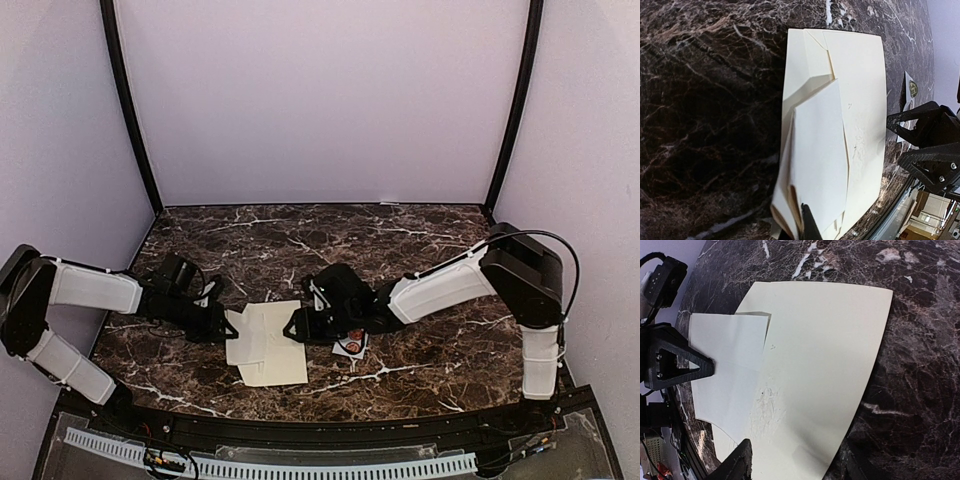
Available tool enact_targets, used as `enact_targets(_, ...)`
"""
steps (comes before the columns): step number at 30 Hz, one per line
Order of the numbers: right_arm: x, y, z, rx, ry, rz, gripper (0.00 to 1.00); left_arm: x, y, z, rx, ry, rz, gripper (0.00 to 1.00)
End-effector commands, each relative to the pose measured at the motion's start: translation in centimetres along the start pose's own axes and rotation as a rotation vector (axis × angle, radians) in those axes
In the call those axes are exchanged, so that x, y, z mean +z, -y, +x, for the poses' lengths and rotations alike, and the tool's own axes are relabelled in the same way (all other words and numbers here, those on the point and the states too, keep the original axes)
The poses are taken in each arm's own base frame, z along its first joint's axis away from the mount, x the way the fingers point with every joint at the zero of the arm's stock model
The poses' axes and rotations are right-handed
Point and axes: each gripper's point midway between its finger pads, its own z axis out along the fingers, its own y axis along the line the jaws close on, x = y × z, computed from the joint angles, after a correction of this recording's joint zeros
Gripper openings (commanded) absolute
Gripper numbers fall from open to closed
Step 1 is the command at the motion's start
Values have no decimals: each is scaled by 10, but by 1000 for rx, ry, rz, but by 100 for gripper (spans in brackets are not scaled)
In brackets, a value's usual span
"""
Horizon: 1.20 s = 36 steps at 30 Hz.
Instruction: Place the letter into the envelope and seal it
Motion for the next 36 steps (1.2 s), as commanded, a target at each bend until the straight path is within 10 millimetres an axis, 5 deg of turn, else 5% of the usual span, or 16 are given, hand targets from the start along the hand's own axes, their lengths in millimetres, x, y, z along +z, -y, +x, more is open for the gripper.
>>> enact_targets(1,8,-4,6,-18,-20,-8,56,-1,6,-7,23,7,20,0)
enact_targets(36,14,-12,5,-37,-37,-44,54,32,29,-10,80,-37,76,0)
